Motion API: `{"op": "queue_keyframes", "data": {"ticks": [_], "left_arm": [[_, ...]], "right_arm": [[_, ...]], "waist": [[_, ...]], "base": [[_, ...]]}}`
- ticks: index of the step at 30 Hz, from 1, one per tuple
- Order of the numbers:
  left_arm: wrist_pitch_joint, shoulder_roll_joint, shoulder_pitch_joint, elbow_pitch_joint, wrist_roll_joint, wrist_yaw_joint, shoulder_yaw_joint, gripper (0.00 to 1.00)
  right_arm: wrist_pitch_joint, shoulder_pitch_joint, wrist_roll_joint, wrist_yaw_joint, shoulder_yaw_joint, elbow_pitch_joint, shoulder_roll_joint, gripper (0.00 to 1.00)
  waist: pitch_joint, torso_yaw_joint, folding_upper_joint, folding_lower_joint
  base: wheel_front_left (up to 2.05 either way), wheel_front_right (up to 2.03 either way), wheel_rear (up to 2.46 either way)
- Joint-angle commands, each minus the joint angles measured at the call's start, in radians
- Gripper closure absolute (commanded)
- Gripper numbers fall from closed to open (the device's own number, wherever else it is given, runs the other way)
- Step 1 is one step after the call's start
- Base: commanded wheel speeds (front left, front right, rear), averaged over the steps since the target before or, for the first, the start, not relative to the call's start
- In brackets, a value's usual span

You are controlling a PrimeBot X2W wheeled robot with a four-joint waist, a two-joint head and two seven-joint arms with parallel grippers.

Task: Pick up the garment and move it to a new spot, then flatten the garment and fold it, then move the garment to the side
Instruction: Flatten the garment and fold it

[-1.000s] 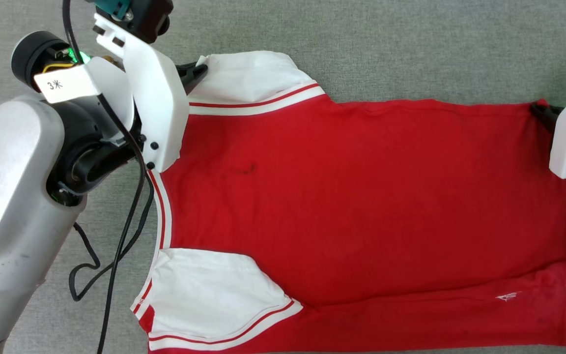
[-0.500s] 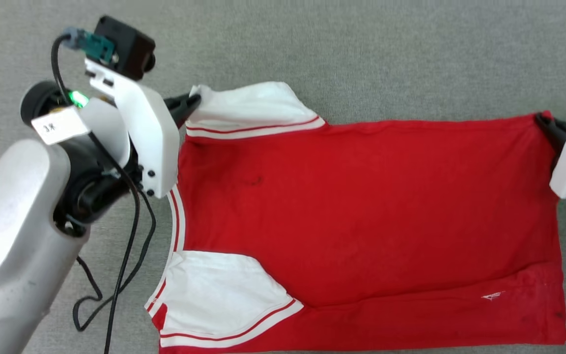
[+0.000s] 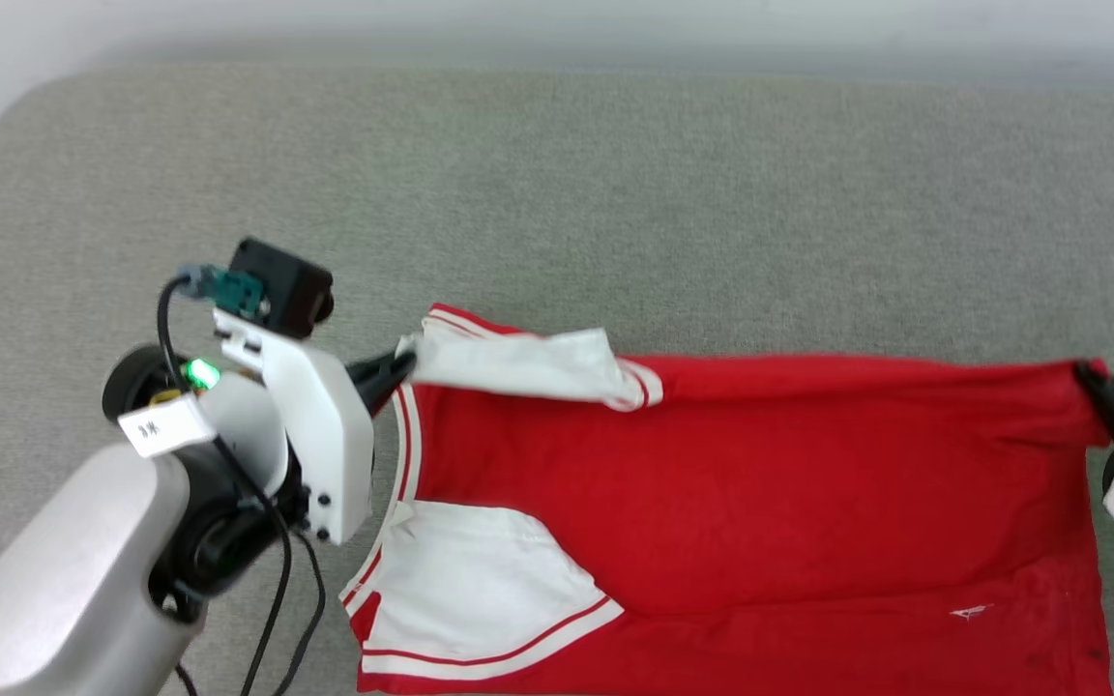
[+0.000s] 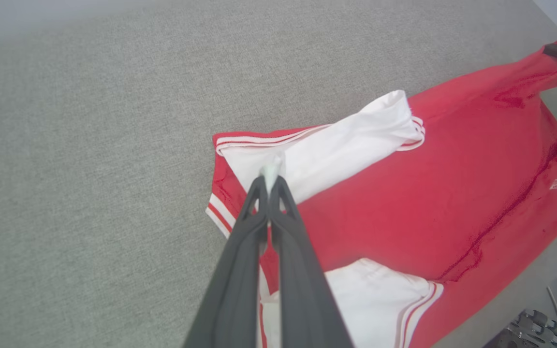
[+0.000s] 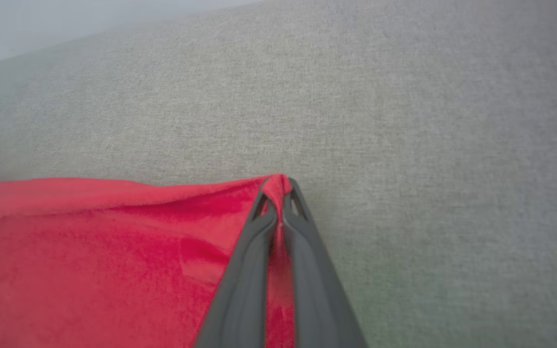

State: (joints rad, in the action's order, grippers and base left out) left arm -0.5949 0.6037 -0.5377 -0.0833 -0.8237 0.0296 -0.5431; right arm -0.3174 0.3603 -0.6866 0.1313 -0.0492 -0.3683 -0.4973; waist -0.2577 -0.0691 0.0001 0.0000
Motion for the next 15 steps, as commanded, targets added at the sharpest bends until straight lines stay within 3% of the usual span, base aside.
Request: {"op": "queue_keyframes", "data": {"ticks": [1, 15], "left_arm": [[0.008, 0.007, 0.028, -0.01, -0.005, 0.01, -0.001, 1.0], [0.039, 0.071, 0.3, -0.052, -0.032, 0.058, -0.032, 1.0]], "right_arm": [[0.008, -0.032, -0.017, -0.001, -0.004, 0.011, -0.007, 1.0], [0.0, -0.293, -0.17, -0.001, -0.076, 0.121, -0.074, 1.0]], "waist": [[0.024, -0.014, -0.0001, 0.0], [0.113, -0.022, -0.0001, 0.0]], "base": [[0.0, 0.0, 0.0], [0.0, 0.0, 0.0]]}}
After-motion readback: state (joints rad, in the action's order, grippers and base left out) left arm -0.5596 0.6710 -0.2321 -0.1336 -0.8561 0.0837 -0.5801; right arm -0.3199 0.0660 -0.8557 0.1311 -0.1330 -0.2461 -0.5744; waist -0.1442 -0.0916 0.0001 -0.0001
